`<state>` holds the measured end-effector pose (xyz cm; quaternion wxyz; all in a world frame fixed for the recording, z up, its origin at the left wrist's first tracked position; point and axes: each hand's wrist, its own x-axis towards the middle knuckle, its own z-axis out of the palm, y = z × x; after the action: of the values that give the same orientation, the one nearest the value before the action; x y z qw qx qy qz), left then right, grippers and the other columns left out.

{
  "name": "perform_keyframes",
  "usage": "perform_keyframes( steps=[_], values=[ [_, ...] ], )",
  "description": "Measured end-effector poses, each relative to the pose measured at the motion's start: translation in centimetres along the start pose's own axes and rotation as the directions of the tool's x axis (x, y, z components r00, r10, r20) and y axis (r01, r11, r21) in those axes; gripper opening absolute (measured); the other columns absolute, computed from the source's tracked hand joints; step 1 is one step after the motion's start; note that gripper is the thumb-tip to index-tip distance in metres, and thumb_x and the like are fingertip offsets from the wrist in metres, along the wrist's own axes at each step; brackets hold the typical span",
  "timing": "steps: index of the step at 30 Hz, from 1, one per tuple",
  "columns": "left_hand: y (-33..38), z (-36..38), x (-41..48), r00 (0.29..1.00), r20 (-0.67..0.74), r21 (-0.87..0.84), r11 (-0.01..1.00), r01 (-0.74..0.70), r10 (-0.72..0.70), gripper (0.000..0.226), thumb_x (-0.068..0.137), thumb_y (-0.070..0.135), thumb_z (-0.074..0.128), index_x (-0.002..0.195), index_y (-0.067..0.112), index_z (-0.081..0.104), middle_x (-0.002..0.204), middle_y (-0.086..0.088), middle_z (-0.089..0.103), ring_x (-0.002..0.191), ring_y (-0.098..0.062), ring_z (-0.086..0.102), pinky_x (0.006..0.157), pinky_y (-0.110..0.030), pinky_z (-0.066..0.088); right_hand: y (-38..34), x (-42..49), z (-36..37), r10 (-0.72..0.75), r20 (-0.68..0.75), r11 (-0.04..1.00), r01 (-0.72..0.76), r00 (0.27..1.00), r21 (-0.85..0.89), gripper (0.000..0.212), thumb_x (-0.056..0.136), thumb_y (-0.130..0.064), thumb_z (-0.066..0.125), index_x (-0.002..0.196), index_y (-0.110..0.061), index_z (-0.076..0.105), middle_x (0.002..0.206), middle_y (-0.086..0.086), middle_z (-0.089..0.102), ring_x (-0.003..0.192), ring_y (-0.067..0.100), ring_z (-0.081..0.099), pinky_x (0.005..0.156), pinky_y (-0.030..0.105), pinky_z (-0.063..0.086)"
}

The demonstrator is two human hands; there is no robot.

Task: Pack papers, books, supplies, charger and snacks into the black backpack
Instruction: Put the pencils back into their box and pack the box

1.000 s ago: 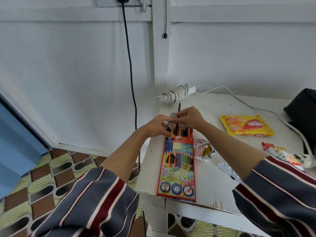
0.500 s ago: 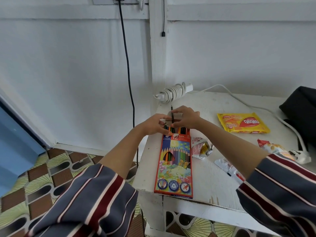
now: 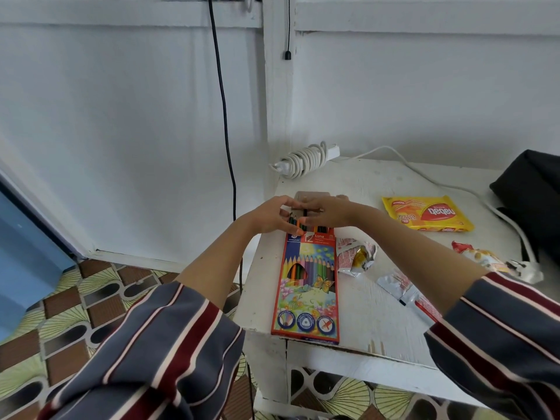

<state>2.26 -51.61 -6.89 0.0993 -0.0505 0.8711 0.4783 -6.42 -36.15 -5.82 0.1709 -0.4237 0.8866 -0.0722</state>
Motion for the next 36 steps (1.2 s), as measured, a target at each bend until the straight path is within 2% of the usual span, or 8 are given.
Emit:
perform_keyframes(
  steps=[3, 5, 9, 17, 22, 29, 32, 36],
  values=[
    [-0.1, 0.1, 0.0, 1.000, -0.008, 0.009, 1.000, 0.001, -0.001, 0.058, 0.079, 0.013, 0.073, 0.129, 0.015, 0.043, 0.132, -0.006, 0.047, 0.110, -0.015, 0.047, 0.075, -0.020, 0.046, 0.1, -0.1, -0.5, -0.002, -0.126, 0.991, 0.019, 0.992, 0.130, 0.040, 0.087, -0.041, 0.060, 0.122, -0.022, 0.062, 0.124, 0.001, 0.061, 0.115, 0.021, 0.052, 0.102, 0.042, 0.033],
    [-0.1, 0.0, 0.1, 1.000, -0.009, 0.008, 1.000, -0.004, 0.004, 0.058, 0.079, 0.013, 0.073, 0.129, 0.015, 0.043, 0.133, -0.006, 0.047, 0.110, -0.015, 0.046, 0.072, -0.017, 0.045, 0.0, -0.1, -0.5, 0.009, -0.163, 0.989, 0.015, 0.987, 0.145, 0.046, 0.083, -0.043, 0.064, 0.123, -0.020, 0.060, 0.123, 0.002, 0.060, 0.113, 0.022, 0.052, 0.101, 0.044, 0.035],
    [-0.1, 0.1, 0.1, 1.000, -0.008, 0.009, 1.000, -0.016, 0.016, 0.059, 0.078, 0.013, 0.073, 0.130, 0.014, 0.044, 0.134, -0.006, 0.046, 0.110, -0.015, 0.045, 0.076, -0.020, 0.043, -0.1, 0.1, 0.3, -0.008, -0.029, 0.991, 0.012, 1.000, 0.130, 0.054, 0.080, -0.049, 0.065, 0.126, -0.023, 0.054, 0.125, -0.002, 0.053, 0.115, 0.021, 0.049, 0.102, 0.045, 0.037],
    [-0.1, 0.1, 0.0, 0.999, -0.010, -0.005, 1.000, -0.030, 0.030, 0.057, 0.078, 0.012, 0.073, 0.129, 0.014, 0.046, 0.127, -0.002, 0.049, 0.109, -0.015, 0.047, 0.074, -0.018, 0.044, 0.0, -0.8, 0.2, 0.023, -0.077, 0.984, -0.009, 0.997, 0.176, 0.067, 0.068, -0.041, 0.079, 0.127, -0.020, 0.056, 0.126, 0.004, 0.055, 0.115, 0.024, 0.049, 0.099, 0.041, 0.040],
    [0.1, 0.2, -0.2, 0.999, -0.005, -0.025, 0.999, -0.032, 0.032, 0.055, 0.080, 0.009, 0.071, 0.128, 0.012, 0.046, 0.116, 0.002, 0.049, 0.104, -0.011, 0.048, 0.063, -0.008, 0.045, 0.2, -0.8, 0.3, 0.041, -0.009, 0.998, -0.041, 0.999, 0.055, 0.075, 0.078, -0.045, 0.069, 0.142, -0.020, 0.038, 0.148, 0.002, 0.028, 0.133, 0.024, 0.030, 0.109, 0.042, 0.028],
    [0.0, 0.3, -0.3, 0.999, -0.021, -0.025, 0.999, -0.035, 0.034, 0.058, 0.079, 0.009, 0.072, 0.130, 0.012, 0.045, 0.132, -0.006, 0.046, 0.117, -0.019, 0.046, 0.083, -0.024, 0.044, -0.3, -0.7, 0.2, 0.037, -0.034, 0.999, -0.036, 0.999, 0.024, 0.071, 0.079, -0.039, 0.070, 0.141, -0.022, 0.039, 0.153, 0.001, 0.022, 0.139, 0.024, 0.021, 0.111, 0.044, 0.018],
    [0.0, 0.3, -0.4, 0.999, -0.011, -0.040, 0.998, -0.040, 0.039, 0.055, 0.080, 0.009, 0.071, 0.129, 0.012, 0.046, 0.121, -0.001, 0.047, 0.107, -0.012, 0.046, 0.072, -0.013, 0.046, 0.0, -0.5, 0.1, 0.063, -0.014, 0.997, -0.064, 0.998, -0.032, 0.077, 0.078, -0.046, 0.069, 0.143, -0.026, 0.033, 0.155, 0.001, 0.017, 0.141, 0.026, 0.017, 0.112, 0.048, 0.016],
    [0.1, 0.1, -0.6, 0.999, 0.007, -0.061, 0.997, -0.037, 0.037, 0.053, 0.080, 0.009, 0.070, 0.128, 0.011, 0.046, 0.110, 0.004, 0.049, 0.100, -0.010, 0.051, 0.063, -0.009, 0.048, 0.2, 0.0, -0.3, 0.073, 0.005, 0.996, -0.074, 0.997, 0.049, 0.064, 0.078, -0.046, 0.068, 0.135, -0.023, 0.048, 0.150, 0.003, 0.029, 0.136, 0.025, 0.027, 0.111, 0.047, 0.022]
  ],
)
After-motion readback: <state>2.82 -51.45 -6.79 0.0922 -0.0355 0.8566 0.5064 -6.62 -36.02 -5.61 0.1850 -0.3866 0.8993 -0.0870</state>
